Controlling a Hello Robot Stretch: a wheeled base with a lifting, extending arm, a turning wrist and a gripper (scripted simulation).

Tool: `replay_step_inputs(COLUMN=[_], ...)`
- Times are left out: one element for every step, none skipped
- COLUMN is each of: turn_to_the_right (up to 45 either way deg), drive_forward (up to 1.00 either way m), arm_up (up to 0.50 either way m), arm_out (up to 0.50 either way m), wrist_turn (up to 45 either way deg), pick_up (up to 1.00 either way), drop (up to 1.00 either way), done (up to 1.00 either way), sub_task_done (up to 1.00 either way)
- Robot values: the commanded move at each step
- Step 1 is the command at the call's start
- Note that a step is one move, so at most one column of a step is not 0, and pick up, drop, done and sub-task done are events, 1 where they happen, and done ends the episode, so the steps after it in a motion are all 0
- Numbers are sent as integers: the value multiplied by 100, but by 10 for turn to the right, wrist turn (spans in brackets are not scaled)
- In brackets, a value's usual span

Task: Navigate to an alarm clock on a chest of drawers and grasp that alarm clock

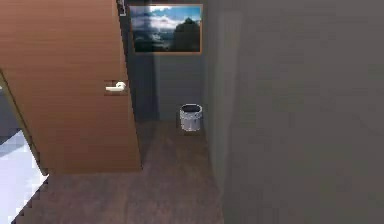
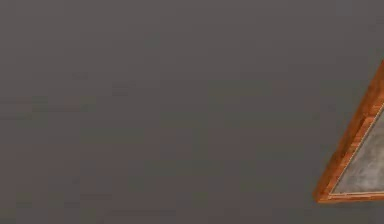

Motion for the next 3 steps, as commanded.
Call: replay_step_inputs(turn_to_the_right=[-450,-360,0], drive_forward=[0,0,30], arm_up=[0,0,0], arm_out=[0,0,0], wrist_turn=[0,0,0], pick_up=[0,0,0], drop=[0,0,0], done=[0,0,0], sub_task_done=[0,0,0])
